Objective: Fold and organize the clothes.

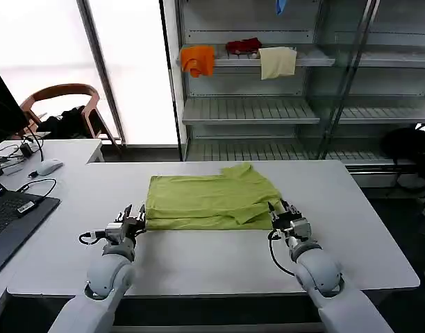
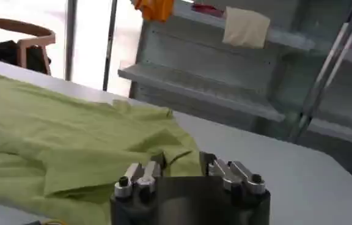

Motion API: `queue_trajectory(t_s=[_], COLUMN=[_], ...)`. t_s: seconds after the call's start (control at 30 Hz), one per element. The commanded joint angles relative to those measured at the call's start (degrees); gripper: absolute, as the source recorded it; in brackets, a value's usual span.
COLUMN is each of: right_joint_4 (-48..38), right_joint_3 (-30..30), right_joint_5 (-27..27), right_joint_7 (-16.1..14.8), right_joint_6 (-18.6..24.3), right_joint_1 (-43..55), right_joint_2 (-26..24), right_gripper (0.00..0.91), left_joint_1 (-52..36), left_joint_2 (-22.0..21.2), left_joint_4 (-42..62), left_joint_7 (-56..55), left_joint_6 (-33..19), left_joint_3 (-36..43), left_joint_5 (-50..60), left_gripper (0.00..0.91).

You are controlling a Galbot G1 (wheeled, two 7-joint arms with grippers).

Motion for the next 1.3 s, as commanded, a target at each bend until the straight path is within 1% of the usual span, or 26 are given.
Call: queue_trajectory(t_s=[0.03, 0.1, 0.17, 0.23, 0.3, 0.33, 0.37, 0.4, 0.43, 0.47, 0.57, 0.63, 0.67, 0.7, 0.77, 1.0, 1.13, 1.27, 1.3], right_joint_4=[4.29, 4.42, 3.91, 3.55, 3.45, 3.14, 2.55, 1.87, 0.97, 0.22, 0.34, 2.52, 2.9, 3.7, 3.92, 1.85, 1.98, 1.31, 1.13], right_joint_3=[1.11, 1.54, 2.25, 2.62, 2.62, 2.62, 2.69, 2.96, 3.06, 3.22, 4.0, 3.97, 3.84, 3.51, 3.03, 2.22, 1.7, 1.39, 1.38], right_joint_5=[3.66, 4.13, 6.98, 8.84, 10.34, 10.24, 8.69, 7.41, 7.06, 7.55, 8.19, 8.69, 8.51, 8.51, 8.31, 7.79, 7.5, 7.01, 7.0], right_joint_7=[1.49, 1.27, 0.69, -0.64, -1.15, -0.78, 0.24, 1.96, 4.49, 5.69, 6.12, 4.06, 3.83, 2.36, 1.48, -0.34, -1.17, -1.62, -1.64], right_joint_6=[-2.11, -2.09, -2.05, -1.97, -1.63, -1.28, -1.27, -1.83, -2.08, -2.08, -1.94, 0.2, 0.77, 1.62, 2.43, 4.13, 4.27, 4.09, 4.09], right_joint_1=[-2.78, -3.36, -4.06, -4.51, -4.86, -4.9, -4.77, -4.55, -4.32, -3.96, -4.26, -5.71, -6.07, -6.49, -6.88, -6.97, -6.78, -6.99, -7.0], right_joint_2=[-2.8, -3.24, -3.63, -3.77, -3.99, -3.89, -3.49, -2.98, -2.9, -2.89, -3.07, -3.92, -4.06, -4.11, -3.9, -3.83, -3.49, -3.38, -3.35], right_gripper=[0.907, 0.907, 0.907, 0.907, 0.907, 0.907, 0.907, 0.907, 0.907, 0.907, 0.907, 0.907, 0.907, 0.907, 0.907, 0.907, 0.907, 0.856, 0.826], left_joint_1=[6.17, 6.82, 7.5, 7.73, 7.94, 8.08, 8.43, 8.93, 9.32, 9.76, 10.6, 10.5, 10.23, 10.0, 9.73, 9.0, 8.0, 7.31, 7.33], left_joint_2=[0.91, 0.78, 0.75, 0.73, 0.8, 0.84, 0.93, 1.05, 1.19, 1.3, 1.48, 1.5, 1.47, 1.42, 1.26, 0.31, 0.04, -0.01, -0.04], left_joint_4=[-10.55, -11.91, -12.87, -12.76, -11.79, -11.56, -11.62, -11.88, -12.41, -13.22, -14.64, -14.77, -14.48, -13.88, -12.57, -8.8, -6.58, -4.59, -4.46], left_joint_7=[0.57, 0.67, 1.21, 1.51, 2.09, 2.39, 2.84, 3.41, 3.83, 4.01, 4.35, 4.38, 4.35, 4.35, 4.47, 4.99, 5.0, 5.11, 5.27], left_joint_6=[3.14, 3.94, 4.74, 5.1, 5.11, 5.3, 5.55, 5.82, 6.06, 6.1, 5.96, 5.8, 5.67, 5.52, 4.47, 3.85, 3.74, 3.5, 3.44], left_joint_3=[-1.22, -1.61, -2.16, -2.44, -2.64, -2.78, -2.97, -3.17, -3.31, -3.47, -4.0, -4.13, -4.17, -4.22, -4.31, -4.34, -4.42, -4.76, -4.7], left_joint_5=[-2.33, -4.27, -5.69, -6.29, -6.27, -6.32, -6.19, -6.03, -5.95, -5.94, -6.01, -6.08, -6.06, -6.06, -6.36, -7.65, -8.46, -10.04, -10.24], left_gripper=[0.907, 0.907, 0.907, 0.907, 0.907, 0.907, 0.907, 0.907, 0.907, 0.907, 0.907, 0.907, 0.907, 0.907, 0.907, 0.907, 0.907, 0.907, 0.907])
